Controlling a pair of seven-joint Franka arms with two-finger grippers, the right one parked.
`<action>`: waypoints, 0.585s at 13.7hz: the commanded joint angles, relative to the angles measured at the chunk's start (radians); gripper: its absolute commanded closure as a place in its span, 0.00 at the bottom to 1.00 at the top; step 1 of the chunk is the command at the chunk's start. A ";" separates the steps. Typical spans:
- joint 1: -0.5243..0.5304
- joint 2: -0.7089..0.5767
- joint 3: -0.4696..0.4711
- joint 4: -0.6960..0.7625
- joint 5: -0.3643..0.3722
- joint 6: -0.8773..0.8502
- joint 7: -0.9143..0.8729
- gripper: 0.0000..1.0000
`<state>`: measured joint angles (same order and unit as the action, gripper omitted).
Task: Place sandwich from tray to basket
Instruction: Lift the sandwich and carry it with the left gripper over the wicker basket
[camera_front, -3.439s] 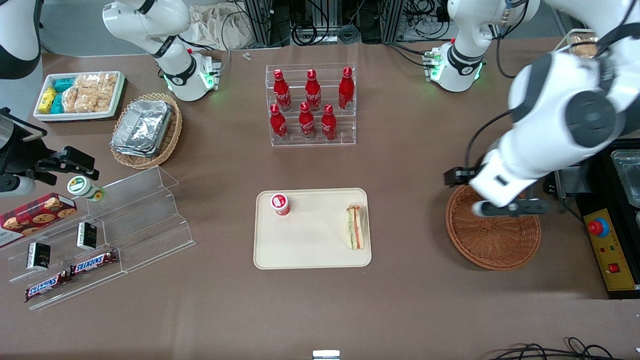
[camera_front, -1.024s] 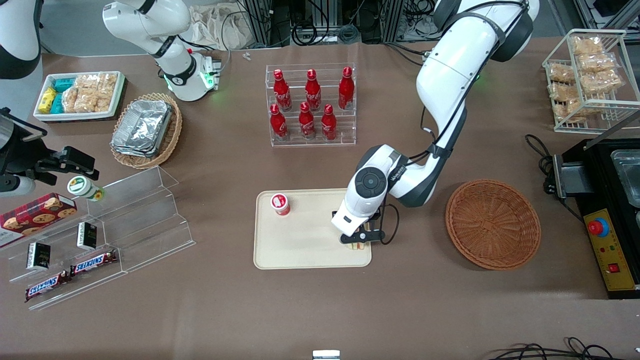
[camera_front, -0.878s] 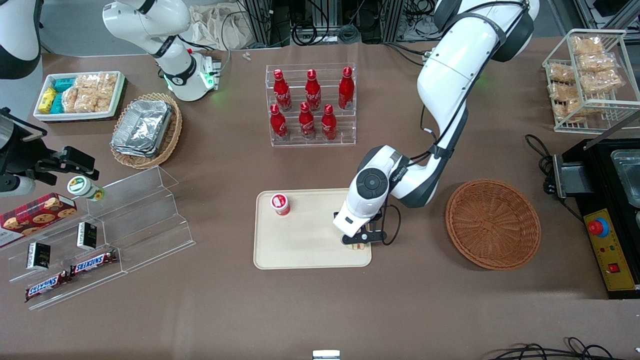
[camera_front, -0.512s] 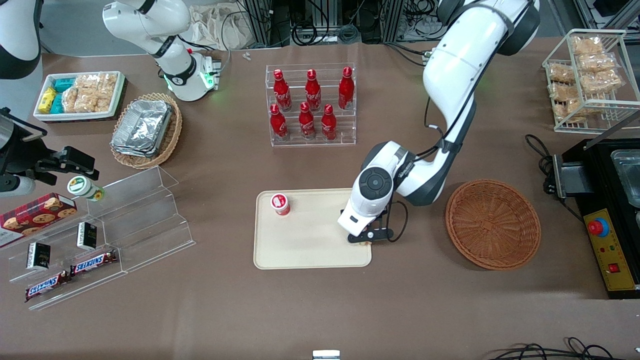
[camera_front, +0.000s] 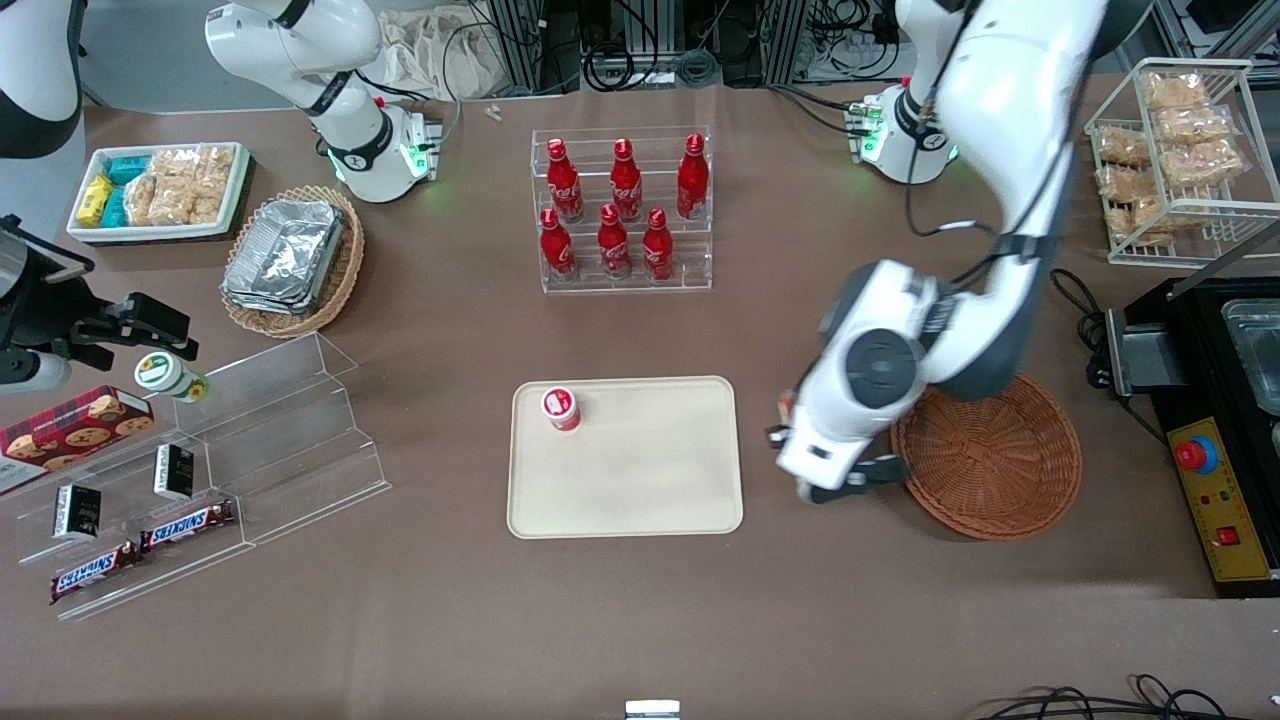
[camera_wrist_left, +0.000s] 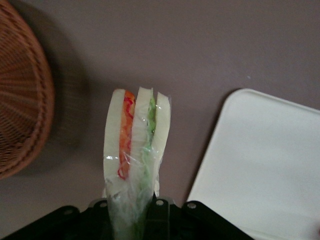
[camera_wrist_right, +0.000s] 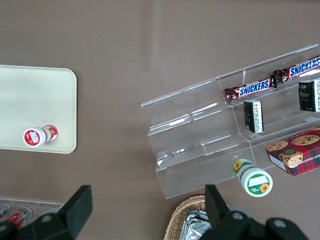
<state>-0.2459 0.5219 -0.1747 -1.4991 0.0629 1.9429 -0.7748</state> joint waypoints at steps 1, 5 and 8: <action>0.120 -0.126 -0.022 -0.115 -0.038 -0.034 -0.043 0.78; 0.253 -0.154 -0.019 -0.131 -0.046 -0.059 -0.157 0.81; 0.333 -0.138 -0.016 -0.205 -0.044 0.081 -0.233 0.82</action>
<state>0.0392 0.3982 -0.1755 -1.6245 0.0313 1.9276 -0.9508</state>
